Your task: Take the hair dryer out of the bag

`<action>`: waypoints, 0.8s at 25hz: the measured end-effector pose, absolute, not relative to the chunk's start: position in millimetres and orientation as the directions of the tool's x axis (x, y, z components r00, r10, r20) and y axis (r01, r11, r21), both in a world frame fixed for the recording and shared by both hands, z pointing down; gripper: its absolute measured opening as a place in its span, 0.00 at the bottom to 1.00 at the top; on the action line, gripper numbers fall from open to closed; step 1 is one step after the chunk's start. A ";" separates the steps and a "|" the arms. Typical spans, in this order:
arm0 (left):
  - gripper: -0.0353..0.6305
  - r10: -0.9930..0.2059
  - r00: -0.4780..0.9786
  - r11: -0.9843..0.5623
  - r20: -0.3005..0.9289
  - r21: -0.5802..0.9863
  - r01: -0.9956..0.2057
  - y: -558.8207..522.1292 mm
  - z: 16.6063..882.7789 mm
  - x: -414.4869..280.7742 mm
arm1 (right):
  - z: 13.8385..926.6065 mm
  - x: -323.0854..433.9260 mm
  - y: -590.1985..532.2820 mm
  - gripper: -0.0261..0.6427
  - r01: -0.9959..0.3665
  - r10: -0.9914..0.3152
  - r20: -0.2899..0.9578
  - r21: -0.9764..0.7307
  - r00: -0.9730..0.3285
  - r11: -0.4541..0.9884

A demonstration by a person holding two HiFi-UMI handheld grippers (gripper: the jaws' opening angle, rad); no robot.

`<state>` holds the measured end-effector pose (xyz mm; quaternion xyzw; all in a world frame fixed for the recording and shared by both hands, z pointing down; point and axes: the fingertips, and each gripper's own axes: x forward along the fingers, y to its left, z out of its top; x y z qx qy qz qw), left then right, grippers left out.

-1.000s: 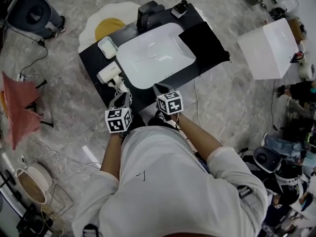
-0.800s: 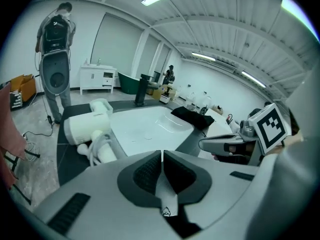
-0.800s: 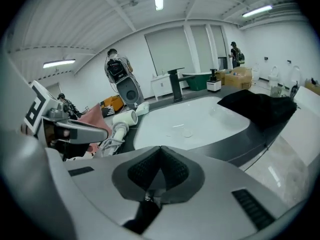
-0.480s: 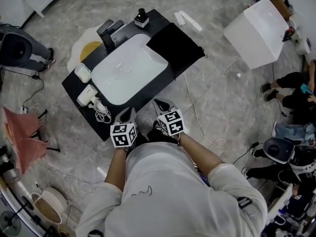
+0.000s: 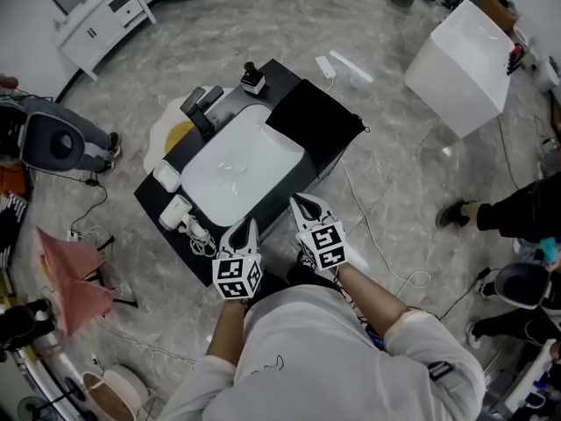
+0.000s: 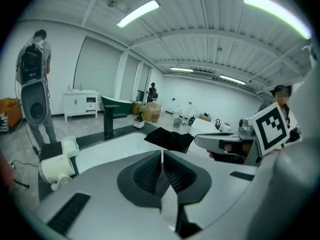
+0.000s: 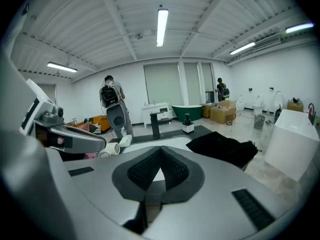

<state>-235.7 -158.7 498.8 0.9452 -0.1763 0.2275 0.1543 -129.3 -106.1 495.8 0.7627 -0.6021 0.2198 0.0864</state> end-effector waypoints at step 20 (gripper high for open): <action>0.10 -0.429 0.898 -0.893 0.102 0.099 -0.438 -248.1 323.3 -275.5 | 319.5 -142.9 -140.3 0.04 -0.941 -0.937 0.097 0.002 0.336 -0.337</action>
